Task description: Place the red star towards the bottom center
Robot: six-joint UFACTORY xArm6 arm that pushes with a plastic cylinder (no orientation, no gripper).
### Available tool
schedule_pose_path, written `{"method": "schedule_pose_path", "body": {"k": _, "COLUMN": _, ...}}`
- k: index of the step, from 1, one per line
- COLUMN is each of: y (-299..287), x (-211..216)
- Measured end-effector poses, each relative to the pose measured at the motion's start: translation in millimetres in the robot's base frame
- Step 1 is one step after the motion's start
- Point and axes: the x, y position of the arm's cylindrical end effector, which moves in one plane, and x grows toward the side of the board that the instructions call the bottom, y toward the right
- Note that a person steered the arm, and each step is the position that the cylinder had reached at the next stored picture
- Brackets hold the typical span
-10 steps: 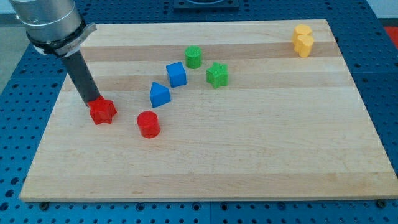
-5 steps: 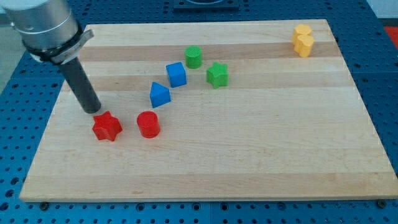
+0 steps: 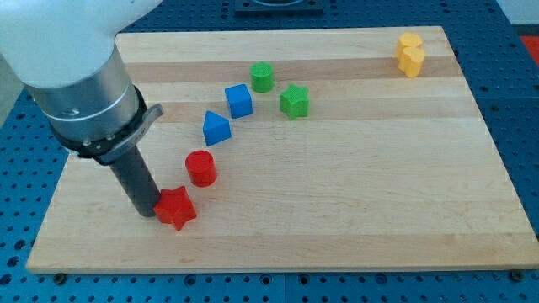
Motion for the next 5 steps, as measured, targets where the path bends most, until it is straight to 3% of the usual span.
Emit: {"method": "schedule_pose_path", "body": {"k": 5, "y": 85, "x": 13}}
